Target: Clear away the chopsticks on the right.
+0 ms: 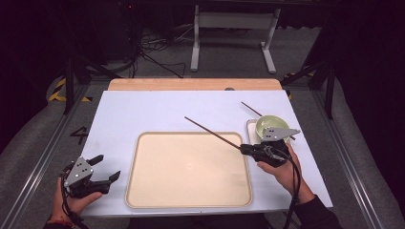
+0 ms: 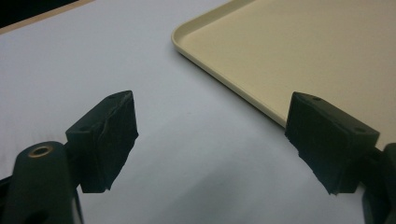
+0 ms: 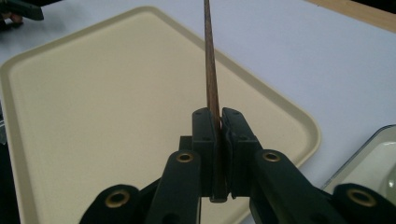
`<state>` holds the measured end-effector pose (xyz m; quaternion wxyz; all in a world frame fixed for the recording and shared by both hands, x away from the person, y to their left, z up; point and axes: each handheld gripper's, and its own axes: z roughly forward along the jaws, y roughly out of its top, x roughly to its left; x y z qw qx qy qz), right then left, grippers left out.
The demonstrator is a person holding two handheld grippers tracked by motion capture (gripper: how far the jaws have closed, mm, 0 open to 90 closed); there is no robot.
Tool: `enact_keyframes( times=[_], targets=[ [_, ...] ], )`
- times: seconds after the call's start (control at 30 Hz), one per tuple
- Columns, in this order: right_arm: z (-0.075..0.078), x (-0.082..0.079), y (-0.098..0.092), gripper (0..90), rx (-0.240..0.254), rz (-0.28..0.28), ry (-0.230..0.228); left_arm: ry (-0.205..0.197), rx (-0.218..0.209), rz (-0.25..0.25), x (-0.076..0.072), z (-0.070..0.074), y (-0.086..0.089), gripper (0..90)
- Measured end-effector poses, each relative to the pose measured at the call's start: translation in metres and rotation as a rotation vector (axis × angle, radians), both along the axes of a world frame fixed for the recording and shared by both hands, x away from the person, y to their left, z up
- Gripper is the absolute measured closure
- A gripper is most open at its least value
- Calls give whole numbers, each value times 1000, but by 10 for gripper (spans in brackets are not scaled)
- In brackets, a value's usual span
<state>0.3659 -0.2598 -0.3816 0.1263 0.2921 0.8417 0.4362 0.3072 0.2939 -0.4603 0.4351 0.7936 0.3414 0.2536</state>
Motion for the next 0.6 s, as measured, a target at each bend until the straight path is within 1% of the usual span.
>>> enact_keyframes(
  times=[0.07, 0.1, 0.17, 0.2, 0.3, 0.33, 0.37, 0.43, 0.6],
  targets=[
    [-6, 2, 3, 849, -12, 3, 15, 2, -1, 1, 0, 0, 0, 178],
    [-6, 2, 3, 849, -12, 3, 15, 2, -1, 1, 0, 0, 0, 178],
    [-10, 3, 6, 849, -25, 5, 25, 1, -2, 0, 0, 0, 0, 178],
    [-15, 4, 8, 848, -43, 6, 35, 2, -1, 1, 0, 0, 0, 178],
    [-23, 5, 12, 848, -58, 8, 57, 2, 0, -2, 0, 0, 0, 178],
    [-26, 4, 13, 848, -70, 8, 61, 2, -1, -1, 0, 0, 0, 178],
    [-26, 4, 13, 848, -70, 8, 61, 1, -1, -2, 0, 0, 0, 178],
    [-32, 4, 17, 848, -95, 11, 70, -1, -1, -2, 0, 0, 0, 178],
    [-37, 3, 17, 847, -103, 10, 80, 1, -2, -4, 0, 0, 0, 178]
  ],
)
